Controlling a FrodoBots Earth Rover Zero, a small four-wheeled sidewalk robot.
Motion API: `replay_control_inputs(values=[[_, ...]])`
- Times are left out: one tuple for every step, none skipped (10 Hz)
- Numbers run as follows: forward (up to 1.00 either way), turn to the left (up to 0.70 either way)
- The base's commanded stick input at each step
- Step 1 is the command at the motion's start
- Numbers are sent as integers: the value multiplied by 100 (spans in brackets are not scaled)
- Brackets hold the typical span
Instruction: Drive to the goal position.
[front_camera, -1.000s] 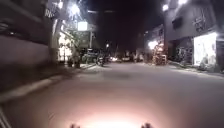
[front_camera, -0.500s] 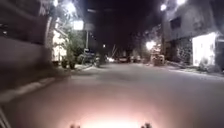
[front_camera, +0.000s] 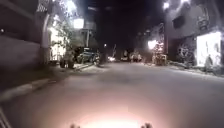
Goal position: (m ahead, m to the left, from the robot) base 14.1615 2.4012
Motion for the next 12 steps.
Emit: replay_control_inputs(values=[[70, 0], [70, 0], [70, -8], [70, -33], [70, -35], [70, -35], [70, 0], [70, 0], [70, 0], [70, 0], [70, 0], [70, 0]])
